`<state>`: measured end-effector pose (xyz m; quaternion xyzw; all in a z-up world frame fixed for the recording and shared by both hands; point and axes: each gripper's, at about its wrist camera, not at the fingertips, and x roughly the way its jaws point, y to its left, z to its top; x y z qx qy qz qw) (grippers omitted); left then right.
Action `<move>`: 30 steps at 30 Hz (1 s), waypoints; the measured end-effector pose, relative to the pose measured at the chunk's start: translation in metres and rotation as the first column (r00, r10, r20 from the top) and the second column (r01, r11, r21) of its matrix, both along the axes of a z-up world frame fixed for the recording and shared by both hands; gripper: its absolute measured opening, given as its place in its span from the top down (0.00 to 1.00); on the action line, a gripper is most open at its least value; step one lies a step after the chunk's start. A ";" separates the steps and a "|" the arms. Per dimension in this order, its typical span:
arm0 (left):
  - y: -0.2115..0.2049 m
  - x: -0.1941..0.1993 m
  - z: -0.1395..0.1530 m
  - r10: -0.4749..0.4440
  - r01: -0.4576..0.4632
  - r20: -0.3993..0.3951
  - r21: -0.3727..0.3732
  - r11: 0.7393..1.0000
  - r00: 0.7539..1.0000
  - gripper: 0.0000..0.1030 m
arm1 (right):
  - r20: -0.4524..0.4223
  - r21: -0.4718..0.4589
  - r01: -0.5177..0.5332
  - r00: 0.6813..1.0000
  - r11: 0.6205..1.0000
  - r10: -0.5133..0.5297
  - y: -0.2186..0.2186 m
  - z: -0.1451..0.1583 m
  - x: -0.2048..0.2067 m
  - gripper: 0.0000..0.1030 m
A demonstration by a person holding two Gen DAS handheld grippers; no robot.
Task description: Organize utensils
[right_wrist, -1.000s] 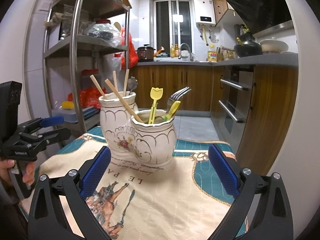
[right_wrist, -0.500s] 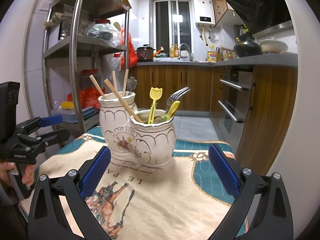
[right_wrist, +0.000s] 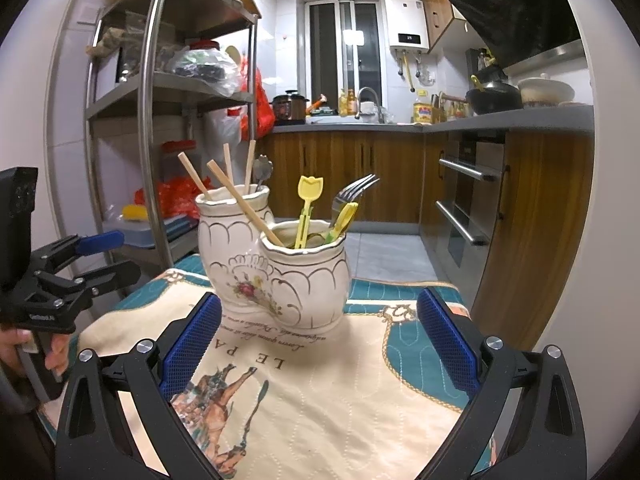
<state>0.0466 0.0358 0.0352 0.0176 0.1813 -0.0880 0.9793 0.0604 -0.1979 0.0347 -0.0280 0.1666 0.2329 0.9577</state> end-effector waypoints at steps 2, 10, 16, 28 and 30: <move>0.000 -0.001 -0.001 -0.001 0.001 -0.003 -0.001 1.000 1.000 0.05 | 0.002 0.007 0.001 1.000 1.000 -0.001 -0.001 0.000 0.000 0.05; 0.000 0.000 -0.001 0.002 -0.002 -0.003 0.004 1.000 1.000 0.05 | 0.004 0.010 0.003 1.000 1.000 -0.003 -0.001 0.001 0.000 0.05; -0.001 0.003 -0.001 0.008 -0.008 -0.015 0.009 1.000 1.000 0.05 | 0.004 0.008 0.003 1.000 1.000 -0.003 0.000 0.000 -0.001 0.05; -0.001 0.006 -0.002 0.011 -0.010 -0.026 0.013 1.000 1.000 0.05 | -0.006 0.014 -0.001 1.000 1.000 0.001 0.001 0.000 0.000 0.05; -0.002 0.006 -0.002 0.011 -0.011 -0.025 0.013 1.000 1.000 0.05 | -0.008 0.014 -0.001 1.000 1.000 0.001 0.001 0.000 0.000 0.05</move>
